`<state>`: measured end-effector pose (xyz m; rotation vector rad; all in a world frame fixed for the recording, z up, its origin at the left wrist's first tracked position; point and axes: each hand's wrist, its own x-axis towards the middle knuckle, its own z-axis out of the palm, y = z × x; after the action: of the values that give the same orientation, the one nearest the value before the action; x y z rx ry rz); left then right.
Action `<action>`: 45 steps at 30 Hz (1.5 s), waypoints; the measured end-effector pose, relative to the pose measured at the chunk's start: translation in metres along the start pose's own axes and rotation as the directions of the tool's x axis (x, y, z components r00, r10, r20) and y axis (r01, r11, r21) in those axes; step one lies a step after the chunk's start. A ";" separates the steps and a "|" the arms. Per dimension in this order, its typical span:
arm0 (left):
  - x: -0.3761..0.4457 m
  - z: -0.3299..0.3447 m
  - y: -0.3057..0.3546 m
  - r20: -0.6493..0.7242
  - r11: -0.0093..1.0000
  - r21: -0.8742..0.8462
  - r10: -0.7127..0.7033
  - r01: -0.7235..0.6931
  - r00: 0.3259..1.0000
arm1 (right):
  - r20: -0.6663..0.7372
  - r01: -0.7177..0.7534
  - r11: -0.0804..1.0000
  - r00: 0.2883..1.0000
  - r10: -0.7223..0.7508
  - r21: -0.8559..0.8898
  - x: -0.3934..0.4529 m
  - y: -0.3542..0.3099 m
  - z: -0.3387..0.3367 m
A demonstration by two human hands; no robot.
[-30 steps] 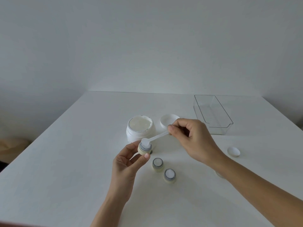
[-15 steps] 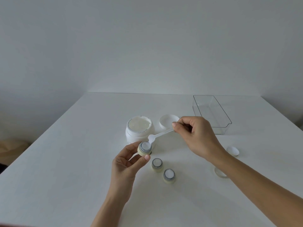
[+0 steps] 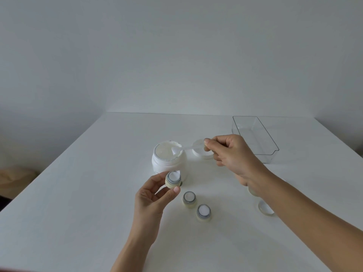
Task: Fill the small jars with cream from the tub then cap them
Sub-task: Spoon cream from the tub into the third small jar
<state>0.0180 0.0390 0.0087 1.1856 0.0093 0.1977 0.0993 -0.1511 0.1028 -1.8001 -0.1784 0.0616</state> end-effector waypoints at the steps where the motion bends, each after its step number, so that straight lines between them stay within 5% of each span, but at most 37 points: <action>1: 0.000 0.000 0.000 -0.001 1.000 0.001 0.001 -0.001 1.000 | -0.014 0.002 1.000 1.000 -0.002 -0.004 0.003 -0.001 0.002; 13: 0.001 -0.001 -0.001 -0.013 1.000 0.019 0.016 -0.015 1.000 | -0.148 0.040 0.918 0.983 -0.106 -0.394 0.028 0.007 0.005; 17: 0.000 -0.001 -0.001 0.004 1.000 0.017 0.012 -0.012 1.000 | -0.132 0.162 0.915 0.965 -0.225 -0.370 0.017 0.001 -0.011; 22: -0.002 0.003 0.001 0.019 0.999 0.037 0.014 -0.014 1.000 | 0.067 0.279 0.905 0.960 -0.272 -0.321 -0.003 0.002 -0.012; 30: -0.002 0.003 0.000 0.045 1.000 0.012 -0.016 0.016 0.999 | 0.155 0.339 0.857 0.941 -0.302 -0.388 -0.002 0.004 -0.009; 39: -0.003 0.005 0.002 0.109 0.999 0.035 -0.028 0.025 0.994 | 0.056 0.372 0.835 0.922 -0.383 -0.406 0.013 0.003 -0.010; 45: -0.002 0.002 -0.003 0.099 1.000 0.022 -0.023 0.021 0.995 | -0.046 0.175 0.914 0.978 -0.206 -0.367 0.026 0.002 0.006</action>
<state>0.0170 0.0356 0.0071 1.2145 -0.0633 0.1196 0.1246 -0.1417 0.1008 -2.1394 -0.3218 -0.1986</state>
